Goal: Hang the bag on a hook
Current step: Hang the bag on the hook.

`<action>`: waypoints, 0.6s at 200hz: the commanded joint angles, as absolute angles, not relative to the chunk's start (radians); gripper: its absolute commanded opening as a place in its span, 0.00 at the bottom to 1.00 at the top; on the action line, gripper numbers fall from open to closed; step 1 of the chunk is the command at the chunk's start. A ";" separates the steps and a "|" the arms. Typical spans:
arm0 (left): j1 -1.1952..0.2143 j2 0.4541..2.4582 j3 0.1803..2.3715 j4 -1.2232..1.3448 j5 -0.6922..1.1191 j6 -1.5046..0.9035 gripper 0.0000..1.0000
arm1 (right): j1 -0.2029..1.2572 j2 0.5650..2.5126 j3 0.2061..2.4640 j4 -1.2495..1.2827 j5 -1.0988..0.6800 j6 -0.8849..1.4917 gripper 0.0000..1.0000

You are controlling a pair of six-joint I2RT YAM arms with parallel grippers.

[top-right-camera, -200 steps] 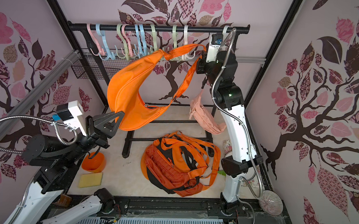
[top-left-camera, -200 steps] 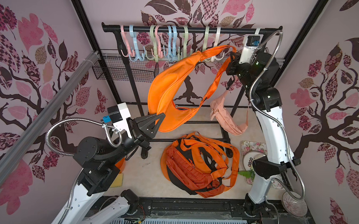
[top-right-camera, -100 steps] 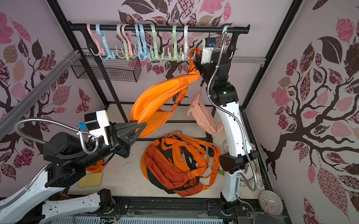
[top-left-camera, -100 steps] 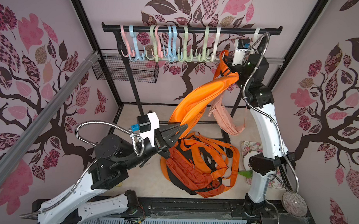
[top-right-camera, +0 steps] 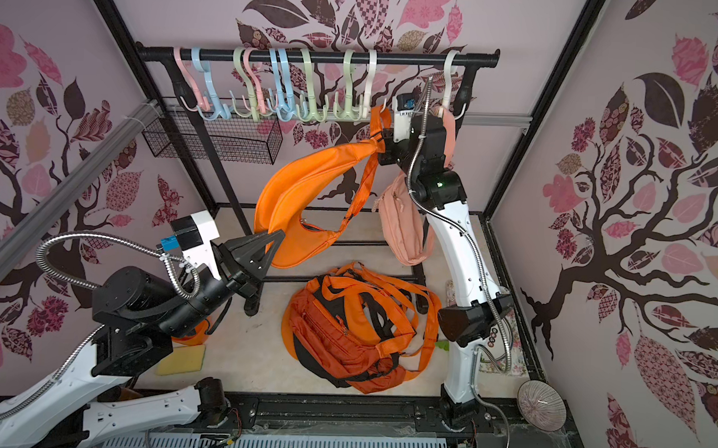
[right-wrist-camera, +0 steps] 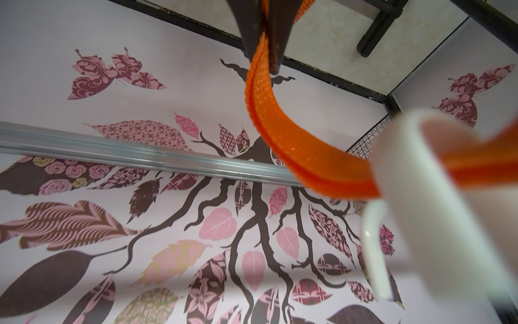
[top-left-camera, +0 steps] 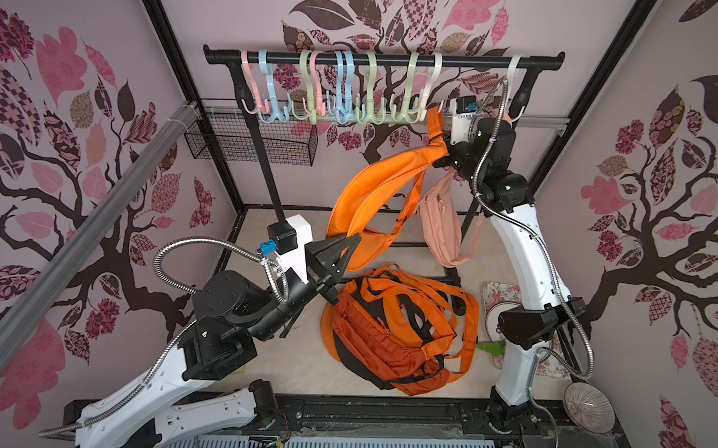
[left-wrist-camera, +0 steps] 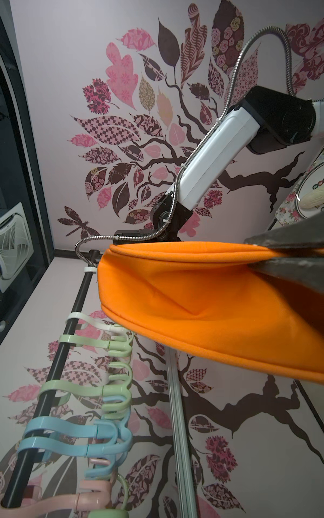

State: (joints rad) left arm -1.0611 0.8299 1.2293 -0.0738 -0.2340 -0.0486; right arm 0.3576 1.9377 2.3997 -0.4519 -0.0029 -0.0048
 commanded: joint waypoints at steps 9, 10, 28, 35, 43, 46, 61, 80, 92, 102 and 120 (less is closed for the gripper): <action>-1.066 0.797 1.174 -0.075 -0.292 -0.072 0.00 | 0.351 1.834 2.282 -0.377 -0.002 -0.002 0.00; -1.066 0.797 1.173 -0.075 -0.293 -0.073 0.00 | 0.351 1.832 2.278 -0.376 -0.002 -0.001 0.00; -1.066 0.785 1.153 -0.082 -0.300 -0.082 0.00 | 0.352 1.807 2.239 -0.361 0.000 0.000 0.00; -1.065 0.785 1.147 -0.087 -0.300 -0.086 0.00 | 0.351 1.801 2.231 -0.358 0.001 0.000 0.00; -1.066 0.788 1.140 -0.096 -0.293 -0.093 0.00 | 0.351 1.795 2.225 -0.357 0.004 0.001 0.00; -1.066 0.789 1.136 -0.101 -0.293 -0.098 0.00 | 0.351 1.794 2.224 -0.358 0.005 0.001 0.00; -1.066 0.792 1.109 -0.105 -0.283 -0.121 0.00 | 0.351 1.782 2.216 -0.359 0.009 0.005 0.00; -1.065 0.796 1.059 -0.097 -0.276 -0.157 0.00 | 0.351 1.759 2.195 -0.353 0.024 0.010 0.00; -1.066 0.801 1.035 -0.089 -0.274 -0.180 0.00 | 0.351 1.741 2.180 -0.349 0.045 0.011 0.00; -1.066 0.809 1.020 -0.082 -0.273 -0.194 0.00 | 0.351 1.723 2.153 -0.340 0.069 0.009 0.00; -1.066 0.835 1.003 -0.063 -0.266 -0.214 0.00 | 0.351 1.690 2.113 -0.333 0.135 0.008 0.00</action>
State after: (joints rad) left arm -1.0611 0.8169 1.0447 -0.0986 -0.2832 -0.1619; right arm 0.3565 1.7718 2.1429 -0.3767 0.0395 0.0036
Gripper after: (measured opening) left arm 0.055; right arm 0.057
